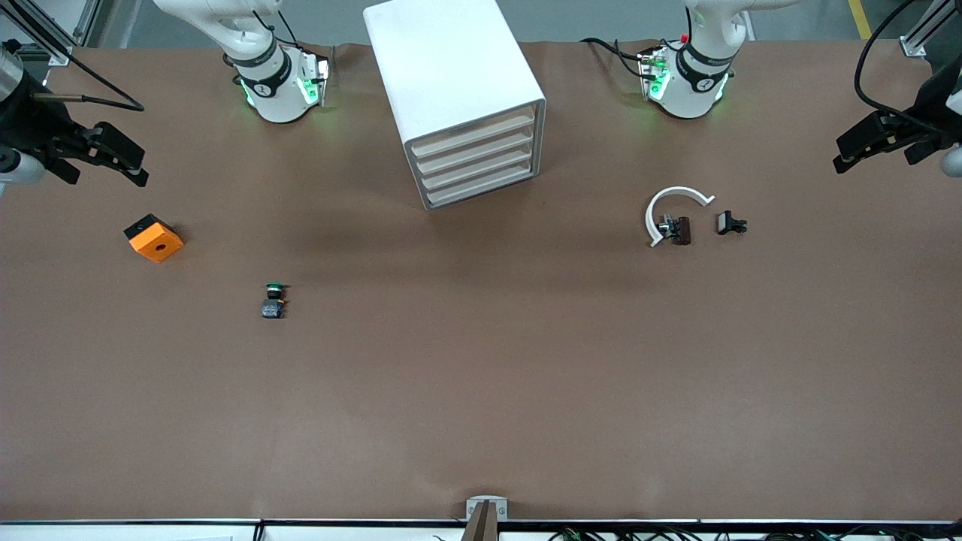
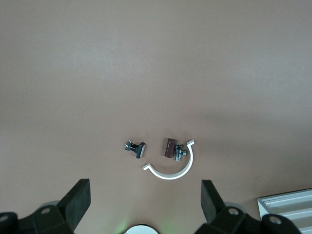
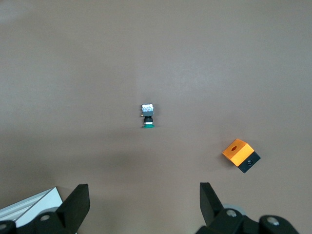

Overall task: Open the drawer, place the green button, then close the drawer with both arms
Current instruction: 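Reach the right gripper to the green button while the left gripper moves toward the cabinet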

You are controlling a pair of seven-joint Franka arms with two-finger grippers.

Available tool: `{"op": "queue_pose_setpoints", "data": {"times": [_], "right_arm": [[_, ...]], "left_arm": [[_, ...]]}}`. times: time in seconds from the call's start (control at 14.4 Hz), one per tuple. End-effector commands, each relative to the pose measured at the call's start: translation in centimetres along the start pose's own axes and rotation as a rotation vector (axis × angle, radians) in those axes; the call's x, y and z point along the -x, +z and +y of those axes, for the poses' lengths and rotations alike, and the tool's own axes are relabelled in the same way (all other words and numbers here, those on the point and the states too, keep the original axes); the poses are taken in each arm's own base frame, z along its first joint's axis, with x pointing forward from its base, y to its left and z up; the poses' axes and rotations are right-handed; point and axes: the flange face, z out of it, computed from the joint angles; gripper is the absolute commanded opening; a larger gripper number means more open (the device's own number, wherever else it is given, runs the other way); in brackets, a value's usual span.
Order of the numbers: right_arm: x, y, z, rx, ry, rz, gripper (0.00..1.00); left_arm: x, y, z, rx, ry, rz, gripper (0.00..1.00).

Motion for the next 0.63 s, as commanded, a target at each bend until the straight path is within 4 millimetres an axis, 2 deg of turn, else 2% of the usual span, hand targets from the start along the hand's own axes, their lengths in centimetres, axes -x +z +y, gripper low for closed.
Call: {"op": "queue_pose_setpoints", "data": {"times": [0.0,0.14,0.28,0.42,0.56], "right_arm": [[-0.2,-0.6,-0.1,0.009,-0.010,0.006,1.00],[-0.2,-0.6,-0.1,0.009,-0.010,0.006,1.00],[-0.2,-0.6,0.0,0.011,-0.010,0.005,1.00],[-0.3,-0.3,0.0,0.011,-0.010,0.000,1.00],[-0.5,-0.2,-0.3,0.007,-0.010,0.004,1.00]], "left_arm": [[-0.1,-0.4,-0.1,-0.016,0.013,-0.006,1.00],[-0.4,-0.1,0.0,-0.014,0.008,-0.013,1.00],[-2.2,1.8,0.3,-0.008,0.008,-0.035,1.00],[-4.6,4.8,0.7,-0.001,0.022,-0.056,1.00],[-7.5,10.2,1.1,0.001,0.033,-0.128,1.00]]}}
